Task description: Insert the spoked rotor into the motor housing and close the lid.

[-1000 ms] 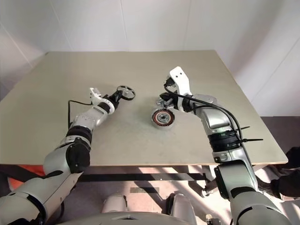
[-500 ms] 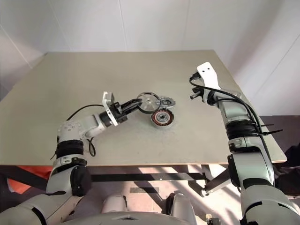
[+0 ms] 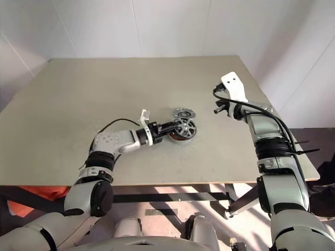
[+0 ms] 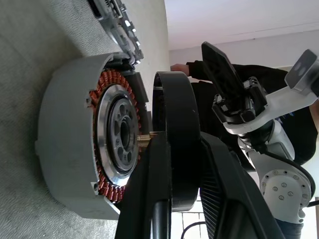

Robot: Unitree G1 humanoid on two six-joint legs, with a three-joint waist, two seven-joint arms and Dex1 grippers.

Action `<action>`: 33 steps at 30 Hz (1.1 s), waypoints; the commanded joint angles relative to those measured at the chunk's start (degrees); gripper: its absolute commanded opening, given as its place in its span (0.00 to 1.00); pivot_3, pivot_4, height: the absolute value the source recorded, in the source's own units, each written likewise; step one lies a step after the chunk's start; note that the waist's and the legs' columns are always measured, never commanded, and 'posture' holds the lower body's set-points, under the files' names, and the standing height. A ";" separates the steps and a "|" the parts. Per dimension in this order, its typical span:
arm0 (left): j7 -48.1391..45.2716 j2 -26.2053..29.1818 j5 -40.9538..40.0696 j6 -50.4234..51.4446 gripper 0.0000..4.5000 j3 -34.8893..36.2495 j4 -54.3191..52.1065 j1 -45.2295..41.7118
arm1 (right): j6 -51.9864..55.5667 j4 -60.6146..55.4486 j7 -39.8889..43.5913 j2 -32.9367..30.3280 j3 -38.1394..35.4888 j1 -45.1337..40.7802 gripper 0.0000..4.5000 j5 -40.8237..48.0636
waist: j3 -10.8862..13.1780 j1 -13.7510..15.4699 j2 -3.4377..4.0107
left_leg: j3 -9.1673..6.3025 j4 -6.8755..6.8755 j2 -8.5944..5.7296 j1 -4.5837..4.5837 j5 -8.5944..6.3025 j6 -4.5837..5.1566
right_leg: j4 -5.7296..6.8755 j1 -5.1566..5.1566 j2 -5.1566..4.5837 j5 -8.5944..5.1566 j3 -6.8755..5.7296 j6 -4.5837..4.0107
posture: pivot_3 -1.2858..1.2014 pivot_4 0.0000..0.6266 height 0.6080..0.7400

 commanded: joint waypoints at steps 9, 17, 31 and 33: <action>-2.99 0.62 2.77 -2.39 0.39 -0.56 0.19 -1.56 | 0.07 -2.50 -0.43 -0.50 -1.70 -1.09 0.00 0.12 | 0.00 0.02 0.00 | 0.00 0.01 0.00 0.02 -0.01 0.02 | 0.01 0.03 0.00 0.00 0.00 0.00 | 0.52 0.00 1.00; -2.49 4.64 0.78 3.43 0.46 -0.40 -10.48 0.15 | -0.06 -4.08 1.29 0.66 -1.64 -1.18 0.00 1.37 | 0.00 -0.11 0.01 | 0.00 -0.01 0.03 0.04 -0.01 0.01 | 0.02 0.03 0.01 0.00 -0.01 0.00 | 0.52 0.00 1.00; -1.56 16.11 -1.22 2.34 0.46 3.29 -31.68 8.15 | 7.63 -26.81 14.76 -2.15 3.82 12.10 0.00 7.90 | 0.00 0.13 0.01 | 0.00 -0.05 0.03 0.01 -0.02 0.00 | -0.08 0.05 0.00 -0.01 -0.02 0.00 | 0.52 0.00 1.00; -1.76 17.48 -0.08 0.56 0.46 2.11 -34.46 10.17 | 9.29 -28.66 14.20 -1.26 4.70 13.21 0.00 8.23 | 0.01 0.03 0.02 | 0.00 -0.06 0.06 0.05 -0.02 0.00 | -0.07 0.06 0.02 -0.01 -0.03 0.01 | 0.52 0.00 1.00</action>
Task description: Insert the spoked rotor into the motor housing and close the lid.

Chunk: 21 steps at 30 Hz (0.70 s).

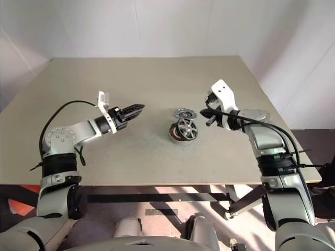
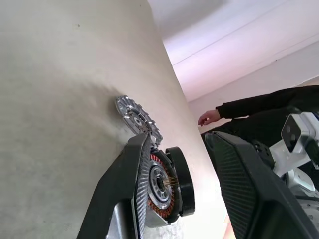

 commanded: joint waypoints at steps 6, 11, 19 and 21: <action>1.30 2.69 -0.06 -5.33 0.46 1.82 -4.93 1.86 | 2.89 0.00 -3.33 5.74 2.56 -2.74 0.00 0.56 | 0.00 -0.21 0.01 | 0.00 0.02 0.04 0.19 0.10 -0.15 | 0.10 0.01 0.08 -0.19 0.03 0.33 | 0.52 0.00 1.00; 2.54 1.79 -0.04 -6.09 0.46 1.03 -6.36 2.99 | 2.04 3.38 -4.22 8.37 3.81 -5.33 0.00 0.10 | 0.00 -0.18 0.01 | 0.00 0.06 0.04 0.18 0.13 -0.18 | 0.10 0.06 0.07 -0.18 0.05 0.32 | 0.52 0.00 1.00; 4.21 2.45 -0.26 -7.49 0.46 1.92 -6.63 3.34 | 1.14 7.25 -5.46 11.72 5.24 -7.31 0.00 -0.96 | 0.00 -0.16 0.00 | -0.01 -0.08 0.05 0.01 0.15 -0.23 | 0.07 -0.04 0.07 0.00 0.00 0.02 | 0.52 0.00 1.00; 4.21 2.67 -0.16 -7.65 0.46 1.92 -6.34 3.62 | 1.12 7.50 -5.69 11.48 5.23 -7.36 0.00 -1.34 | 0.00 -0.16 0.00 | -0.01 -0.08 0.04 -0.05 0.15 -0.22 | 0.02 -0.07 0.07 0.00 0.00 0.01 | 0.52 0.00 1.00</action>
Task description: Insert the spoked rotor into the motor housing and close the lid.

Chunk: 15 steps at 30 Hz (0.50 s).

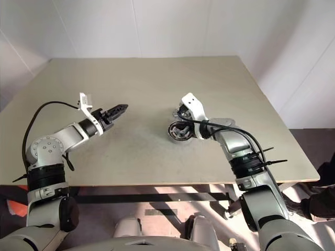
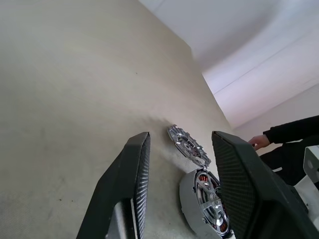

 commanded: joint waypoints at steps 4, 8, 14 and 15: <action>-0.13 0.39 -0.48 -1.45 0.46 -0.45 -1.65 0.50 | -1.54 -2.84 -0.29 -1.18 -2.50 -2.58 0.00 0.44 | 0.00 -0.01 0.00 | 0.00 0.00 0.00 0.03 0.00 -0.01 | 0.02 0.00 0.00 0.00 0.01 0.00 | 0.52 0.00 1.00; -1.20 0.54 0.87 -2.78 0.46 -2.61 -1.15 0.01 | -2.27 -3.36 -0.22 -2.90 -5.23 -5.00 0.00 1.20 | 0.00 0.02 0.00 | 0.00 0.04 0.00 0.06 0.00 -0.01 | 0.07 0.01 0.00 0.00 0.03 0.01 | 0.52 0.00 1.00; -2.05 0.94 2.31 -4.48 0.46 -4.59 0.39 -0.87 | -2.48 0.54 -0.12 -0.83 -2.99 -0.94 0.00 0.26 | -0.04 0.00 -0.07 | 0.00 0.01 0.02 0.19 0.01 -0.01 | 0.11 0.11 0.02 0.00 0.02 0.01 | 0.52 0.00 1.00; -2.07 1.00 2.46 -4.65 0.46 -4.66 0.45 -0.89 | -2.76 2.00 -0.40 -0.22 -2.31 0.15 0.00 -0.32 | -0.04 -0.02 -0.06 | 0.00 0.01 0.02 0.19 0.01 -0.02 | 0.11 0.11 0.02 0.00 0.02 0.01 | 0.52 0.00 1.00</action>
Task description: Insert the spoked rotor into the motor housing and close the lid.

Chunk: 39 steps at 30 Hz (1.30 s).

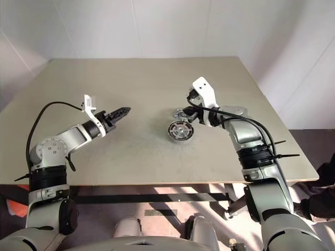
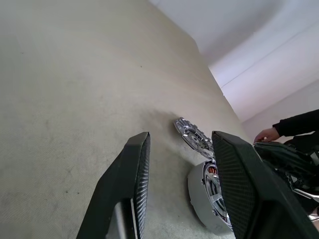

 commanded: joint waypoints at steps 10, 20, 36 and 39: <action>-0.78 1.12 1.24 -2.50 0.46 -0.41 -0.22 -0.11 | -13.40 -1.69 2.66 -0.71 -1.06 -1.69 0.00 0.46 | 0.00 -0.04 0.06 | 0.03 0.03 -0.02 0.06 -0.02 0.03 | -0.02 0.05 -0.02 0.00 0.03 0.01 | 0.52 0.00 1.00; -2.18 1.25 5.02 -4.98 0.46 -3.78 0.35 -0.45 | -48.63 9.19 33.79 -18.87 18.34 -8.73 0.14 -14.97 | -0.06 -0.03 -0.06 | 0.01 0.15 0.03 -0.10 -0.18 0.32 | -0.06 0.06 -0.02 -0.01 -0.04 0.00 | 0.52 0.00 1.00; 1.04 -1.19 3.58 -5.00 0.46 -0.64 -4.59 4.38 | -74.39 38.47 29.53 -9.03 23.95 -21.15 0.43 -28.55 | -0.03 -1.63 -0.06 | 0.02 1.10 0.09 -0.42 -0.36 0.60 | 0.57 -0.39 -0.05 0.01 0.02 -0.03 | 0.52 0.00 1.00; 1.01 -0.57 3.56 -4.82 0.46 -0.44 -4.78 4.22 | -75.34 41.45 27.84 -7.21 24.36 -21.35 0.43 -30.42 | -0.03 -1.67 -0.06 | 0.02 1.13 0.09 -0.39 -0.37 0.62 | 0.61 -0.38 -0.05 0.01 0.02 -0.03 | 0.52 0.00 1.00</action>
